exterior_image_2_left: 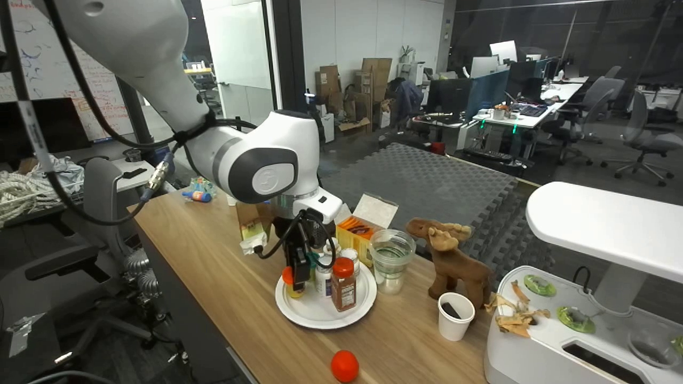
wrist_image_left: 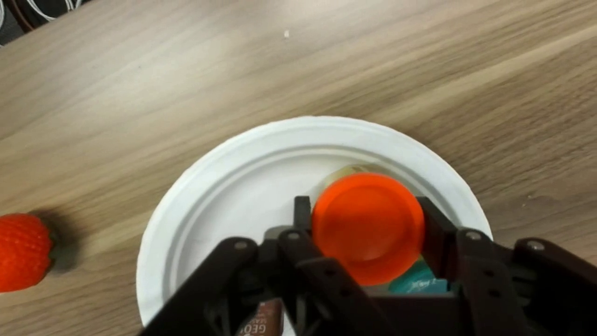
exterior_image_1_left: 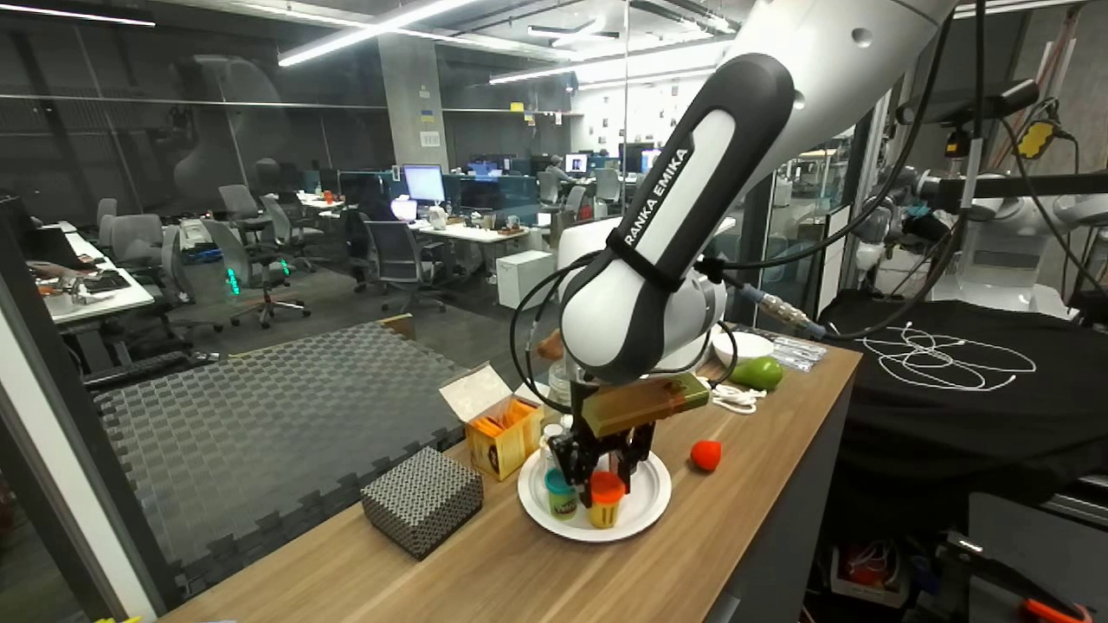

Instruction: Put the left clear cup in the clear cup near the moose, then put the bottles and orange plushie surrounding the white plate on the white plate

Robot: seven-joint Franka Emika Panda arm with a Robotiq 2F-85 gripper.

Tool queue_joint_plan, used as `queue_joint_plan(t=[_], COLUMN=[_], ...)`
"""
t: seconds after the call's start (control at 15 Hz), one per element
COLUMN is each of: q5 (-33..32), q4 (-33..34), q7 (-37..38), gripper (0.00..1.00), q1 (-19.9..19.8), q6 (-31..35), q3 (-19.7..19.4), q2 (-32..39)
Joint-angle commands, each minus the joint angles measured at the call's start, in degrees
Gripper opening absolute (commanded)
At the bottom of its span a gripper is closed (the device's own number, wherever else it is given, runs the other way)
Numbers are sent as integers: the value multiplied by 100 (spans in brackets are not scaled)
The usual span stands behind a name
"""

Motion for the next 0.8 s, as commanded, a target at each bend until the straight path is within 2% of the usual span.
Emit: queue_joint_plan(t=[0.0,0.13,0.47,0.73], q5=[53,16,-116,-111], q4=[-13,-199,-1013,-1741], q7=[-122,-58,110,152], gripper=[90,100,100,100], q1=[-11,20,65,-43], q6=[-67,58,501,787], q3=[0,-76,-424,-716], q2=[-118,-262,-869,-1332])
